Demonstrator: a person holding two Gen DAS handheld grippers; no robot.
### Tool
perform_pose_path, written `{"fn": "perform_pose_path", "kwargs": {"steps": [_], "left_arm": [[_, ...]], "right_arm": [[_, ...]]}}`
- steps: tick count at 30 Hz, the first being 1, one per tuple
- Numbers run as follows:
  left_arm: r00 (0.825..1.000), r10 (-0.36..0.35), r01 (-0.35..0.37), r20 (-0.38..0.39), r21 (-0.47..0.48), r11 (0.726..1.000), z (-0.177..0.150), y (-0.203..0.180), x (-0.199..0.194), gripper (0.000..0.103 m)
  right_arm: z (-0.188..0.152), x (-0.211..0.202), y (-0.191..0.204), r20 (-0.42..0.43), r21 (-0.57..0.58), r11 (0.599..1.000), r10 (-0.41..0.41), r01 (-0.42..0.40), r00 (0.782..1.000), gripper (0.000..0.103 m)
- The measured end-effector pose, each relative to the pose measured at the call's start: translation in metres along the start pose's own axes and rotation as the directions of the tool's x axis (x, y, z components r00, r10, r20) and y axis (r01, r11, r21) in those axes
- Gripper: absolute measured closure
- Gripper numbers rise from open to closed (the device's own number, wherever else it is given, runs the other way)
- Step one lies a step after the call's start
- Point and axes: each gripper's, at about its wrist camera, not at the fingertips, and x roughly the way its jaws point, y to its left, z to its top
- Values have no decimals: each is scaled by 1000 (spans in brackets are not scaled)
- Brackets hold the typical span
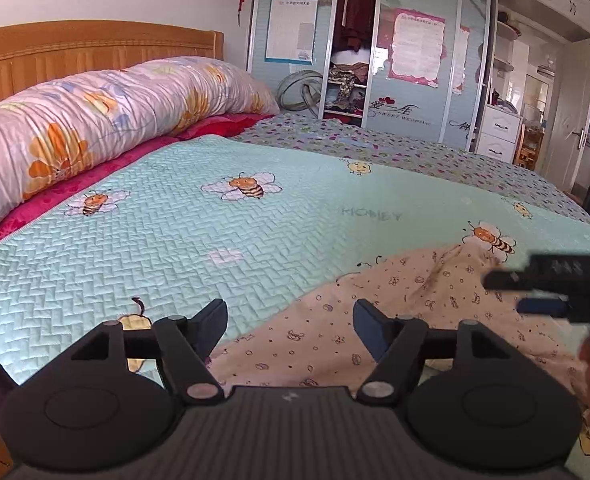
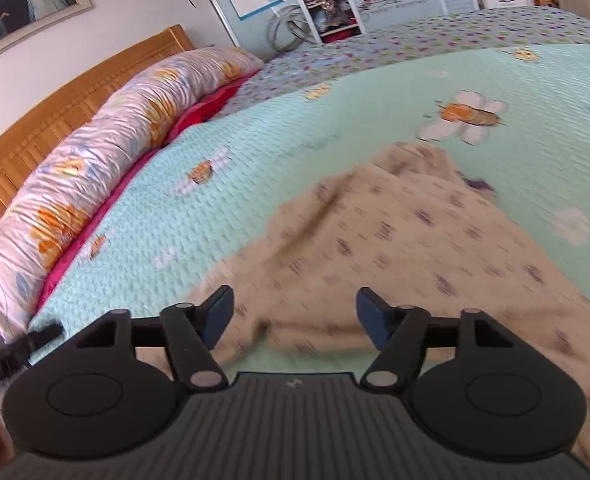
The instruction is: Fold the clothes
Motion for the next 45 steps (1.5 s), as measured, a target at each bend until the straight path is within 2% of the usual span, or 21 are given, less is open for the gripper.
{"fn": "perform_pose_path", "kwargs": {"steps": [3,6,7,8,9,10,12,14,16,18,21,22,25,27,29,31,33,35,38,41,45], "left_arm": [[999,-19,19,-43,-4,1000,-11,-1,6,30],[997,-27,27,-79,-9,1000,-20,4,10,30],[996,-25,24,-88,-10,1000,-22,6,12,30],[995,-20,19,-99,-11,1000,-23,10,15,30],[994,-16,15,-105,-14,1000,-23,13,16,30],[995,-11,9,-103,-23,1000,-22,18,18,30],[995,0,-4,-96,-42,999,-19,25,20,30],[996,7,-12,-86,-58,998,-17,30,19,30],[998,9,-14,-68,-69,997,-13,33,15,30],[999,6,-10,-46,-78,997,-9,33,7,30],[999,-13,11,-29,-73,997,-7,31,-3,29],[999,-20,18,-31,-65,998,-7,30,-5,28],[996,-44,40,-78,-54,998,-13,23,-1,28],[992,-72,68,-104,-40,997,-17,16,1,28],[987,-115,116,-115,8,993,-16,1,4,28],[974,-177,188,-145,65,980,-13,-18,15,27],[954,-227,251,-196,110,962,-13,-37,30,27],[935,-258,293,-245,117,949,-19,-51,46,27],[899,-292,338,-327,92,937,-32,-67,66,27],[871,-294,349,-393,75,934,-54,-79,77,28],[866,-307,366,-394,82,927,-73,-85,73,33]], "right_arm": [[25,60,4,-35,49,999,-22,24,999,25],[34,121,-1,-78,46,995,-88,92,993,25],[34,138,-1,-85,27,994,-105,108,991,38],[31,150,-2,-96,7,994,-106,107,990,58],[27,156,-2,-109,-5,994,-105,105,988,96],[23,162,-2,-122,-17,995,-104,103,987,97],[10,151,2,-91,-46,998,-53,49,994,97],[-5,116,15,-46,-96,993,57,-61,997,97],[-22,72,30,-27,-174,968,180,-182,983,97],[-44,27,46,-64,-258,923,279,-286,958,97],[-80,-22,52,-200,-320,863,342,-391,918,96],[-89,-30,46,-231,-321,865,322,-384,918,94],[-108,-49,18,-239,-268,918,229,-291,944,88],[-102,-62,-1,-193,-184,950,215,-250,957,87],[-86,-77,-9,-106,-151,967,193,-207,976,75],[-65,-85,-8,-24,-142,976,161,-162,987,42],[-41,-83,-6,45,-131,982,145,-138,988,26],[-17,-64,-1,66,-123,985,130,-121,989,24],[10,-19,8,44,-118,990,82,-77,996,24],[22,39,18,-62,-136,989,47,-55,997,24],[14,112,28,-175,-201,979,-52,16,983,26]]}}
